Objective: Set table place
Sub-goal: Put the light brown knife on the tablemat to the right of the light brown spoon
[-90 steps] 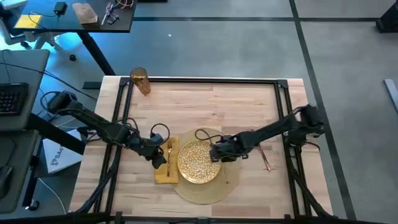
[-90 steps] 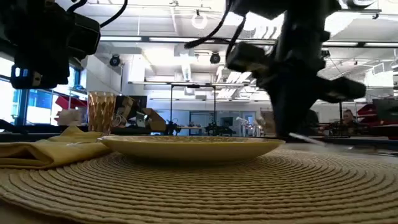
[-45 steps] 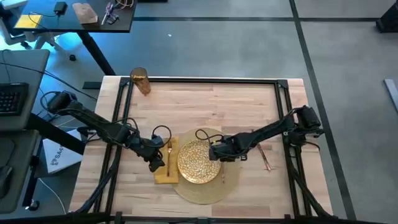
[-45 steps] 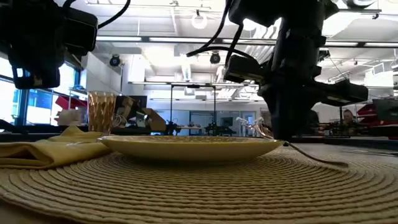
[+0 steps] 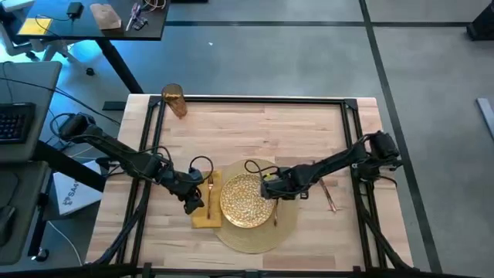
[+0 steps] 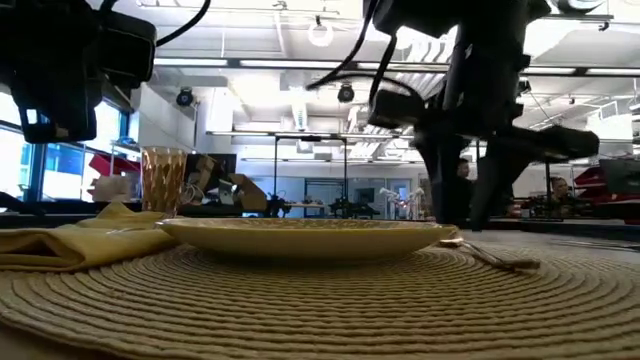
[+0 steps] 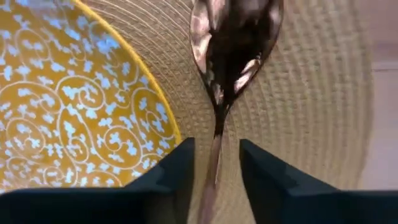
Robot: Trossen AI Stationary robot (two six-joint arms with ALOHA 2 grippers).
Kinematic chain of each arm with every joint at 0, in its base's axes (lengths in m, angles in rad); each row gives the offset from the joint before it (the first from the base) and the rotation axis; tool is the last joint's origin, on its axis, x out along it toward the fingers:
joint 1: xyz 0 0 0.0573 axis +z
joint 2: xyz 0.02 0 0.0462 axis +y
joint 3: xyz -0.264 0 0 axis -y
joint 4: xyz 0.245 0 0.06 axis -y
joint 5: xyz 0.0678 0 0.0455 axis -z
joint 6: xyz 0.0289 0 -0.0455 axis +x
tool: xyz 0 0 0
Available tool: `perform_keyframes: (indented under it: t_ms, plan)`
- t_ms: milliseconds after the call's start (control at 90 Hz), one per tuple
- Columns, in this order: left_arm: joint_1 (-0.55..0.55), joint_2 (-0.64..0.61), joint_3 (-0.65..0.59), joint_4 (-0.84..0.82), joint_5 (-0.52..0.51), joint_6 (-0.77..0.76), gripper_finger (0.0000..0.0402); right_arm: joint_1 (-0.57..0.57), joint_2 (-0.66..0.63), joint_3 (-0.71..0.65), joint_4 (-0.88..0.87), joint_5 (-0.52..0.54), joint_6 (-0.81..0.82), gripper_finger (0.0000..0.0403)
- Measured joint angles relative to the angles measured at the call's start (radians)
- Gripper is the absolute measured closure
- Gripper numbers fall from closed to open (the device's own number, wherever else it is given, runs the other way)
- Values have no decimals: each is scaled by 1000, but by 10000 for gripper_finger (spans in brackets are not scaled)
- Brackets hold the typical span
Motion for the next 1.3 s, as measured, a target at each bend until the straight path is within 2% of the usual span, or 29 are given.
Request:
perform_keyframes:
  t_ms: [133, 233, 378, 522, 767, 1022, 1144, 1300]
  plan:
    - [0, 0, 0, 0, -3, -25, 367, 79, -108, 0, -116, 137, -15, 246]
    - [0, 0, 0, 1, -5, -49, 367, 182, -190, 0, -249, 270, 2, 239]
    - [4, 0, 0, 11, -28, -74, 367, 356, -232, 0, -482, 378, 169, 238]
    - [4, 0, 0, 53, -36, -107, 367, 521, -200, 0, -592, 454, 352, 237]
    - [4, 0, 0, 137, -35, -120, 367, 685, -65, -1, -614, 465, 365, 237]
    - [4, 0, 0, 168, -36, -217, 367, 777, -35, -1, -621, 372, 378, 232]
    - [4, 0, 0, 168, -52, -223, 367, 800, -65, 0, -648, 345, 351, 199]
    - [4, 0, 0, 173, -69, -223, 367, 791, -149, 20, -731, 353, 366, 129]
